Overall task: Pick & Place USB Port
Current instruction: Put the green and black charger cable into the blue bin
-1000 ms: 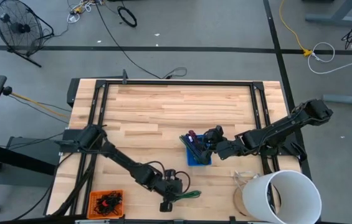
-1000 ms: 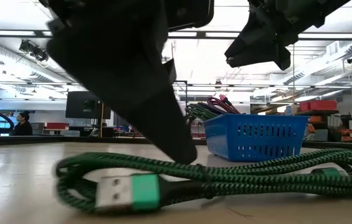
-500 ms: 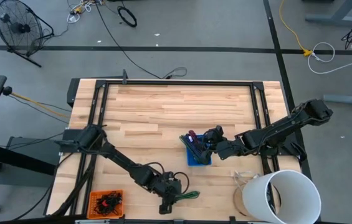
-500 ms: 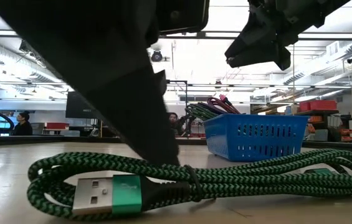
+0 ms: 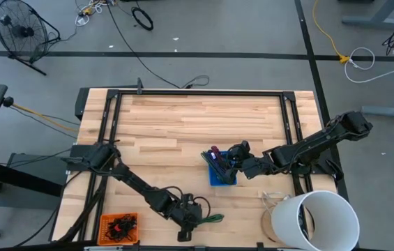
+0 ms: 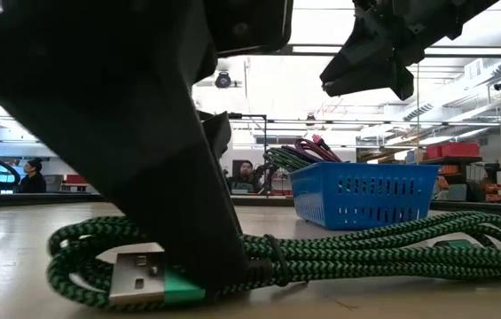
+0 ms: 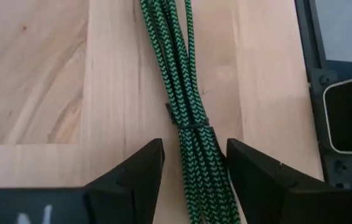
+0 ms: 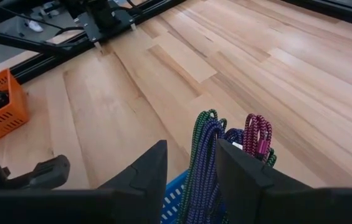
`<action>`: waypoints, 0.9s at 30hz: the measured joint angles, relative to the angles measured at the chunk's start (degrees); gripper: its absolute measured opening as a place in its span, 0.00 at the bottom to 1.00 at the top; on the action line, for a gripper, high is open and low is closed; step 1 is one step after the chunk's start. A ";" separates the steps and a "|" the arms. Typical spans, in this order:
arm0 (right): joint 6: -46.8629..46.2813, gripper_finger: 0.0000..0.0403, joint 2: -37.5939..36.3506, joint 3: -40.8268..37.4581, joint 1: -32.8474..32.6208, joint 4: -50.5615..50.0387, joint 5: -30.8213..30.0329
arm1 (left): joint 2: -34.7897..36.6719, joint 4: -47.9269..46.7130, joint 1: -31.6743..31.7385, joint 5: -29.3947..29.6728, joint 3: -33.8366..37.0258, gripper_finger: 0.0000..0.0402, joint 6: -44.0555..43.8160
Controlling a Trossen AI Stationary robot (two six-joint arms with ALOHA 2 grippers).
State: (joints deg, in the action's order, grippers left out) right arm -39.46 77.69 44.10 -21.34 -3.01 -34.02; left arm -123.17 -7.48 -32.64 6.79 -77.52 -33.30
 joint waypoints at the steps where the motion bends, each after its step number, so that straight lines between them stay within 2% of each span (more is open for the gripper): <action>1: 0.01 0.33 0.00 0.00 0.00 -0.01 0.00 | -0.07 -0.14 0.10 -0.22 0.00 0.45 -0.40; 4: 0.00 0.33 0.00 0.00 0.02 -0.04 -0.01 | -0.04 -0.24 0.14 0.01 0.06 0.36 -0.15; 9: 0.00 0.33 0.00 0.00 0.02 -0.02 0.00 | 0.89 0.47 -0.21 5.41 0.17 0.09 3.40; 13: 0.00 0.33 0.00 0.02 0.02 0.02 0.00 | 1.42 -0.01 -0.06 9.05 -0.47 0.08 5.48; 19: 0.00 0.33 0.00 0.02 0.02 0.08 0.00 | 4.05 -0.70 -0.38 12.83 -5.15 0.08 9.61; 22: 0.00 0.33 0.02 0.02 0.02 0.21 0.02 | 5.99 -4.41 -0.61 15.76 -7.88 0.08 12.45; 27: -0.04 0.33 0.02 0.03 0.02 0.26 0.08 | 12.42 -12.68 -1.55 24.11 -9.27 0.08 15.30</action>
State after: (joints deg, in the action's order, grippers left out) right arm -39.51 77.71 44.13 -21.32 -2.76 -33.95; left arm -110.75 -20.16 -34.19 30.90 -86.79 -18.00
